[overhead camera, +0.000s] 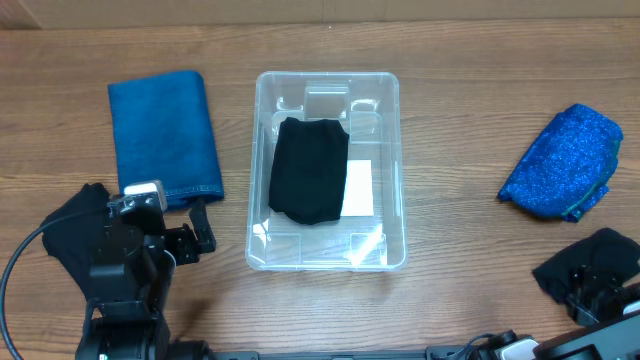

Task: Pack container
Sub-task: 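Move the right gripper back and grasp the second black cloth, then place the second black cloth into the bin's right half and release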

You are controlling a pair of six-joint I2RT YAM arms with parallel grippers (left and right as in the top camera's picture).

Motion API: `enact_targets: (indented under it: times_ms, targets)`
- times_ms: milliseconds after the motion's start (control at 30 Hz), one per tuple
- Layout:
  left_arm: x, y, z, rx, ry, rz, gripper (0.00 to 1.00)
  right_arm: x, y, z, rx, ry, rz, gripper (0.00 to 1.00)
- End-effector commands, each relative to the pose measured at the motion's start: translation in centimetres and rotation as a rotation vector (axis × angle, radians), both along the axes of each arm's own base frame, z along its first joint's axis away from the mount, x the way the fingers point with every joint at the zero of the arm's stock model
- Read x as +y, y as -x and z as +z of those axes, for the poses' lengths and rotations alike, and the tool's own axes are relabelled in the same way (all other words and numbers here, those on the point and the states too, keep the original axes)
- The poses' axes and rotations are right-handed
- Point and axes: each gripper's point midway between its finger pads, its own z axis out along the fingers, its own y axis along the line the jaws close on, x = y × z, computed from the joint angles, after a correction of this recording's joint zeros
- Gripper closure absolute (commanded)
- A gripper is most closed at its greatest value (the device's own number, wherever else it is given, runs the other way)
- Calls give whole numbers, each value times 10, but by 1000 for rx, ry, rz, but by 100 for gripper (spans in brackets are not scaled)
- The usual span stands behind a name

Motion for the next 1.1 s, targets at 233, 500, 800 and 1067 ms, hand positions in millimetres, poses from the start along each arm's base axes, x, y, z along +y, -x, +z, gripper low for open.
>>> enact_targets:
  times_ms: [233, 500, 800, 1067]
  targets:
    - [3, -2, 13, -31, -26, 2, 0, 31, -43, 30, -262, -106, 161, 83]
    - [3, -2, 13, -31, -26, 2, 0, 60, -88, 141, -380, 29, 514, 83]
    - [3, -2, 13, -30, -25, 2, 0, 207, -155, 307, -665, 351, 1173, 96]
    - [3, -2, 13, -30, -25, 2, 0, 378, -191, 271, -723, 377, 1672, 96]
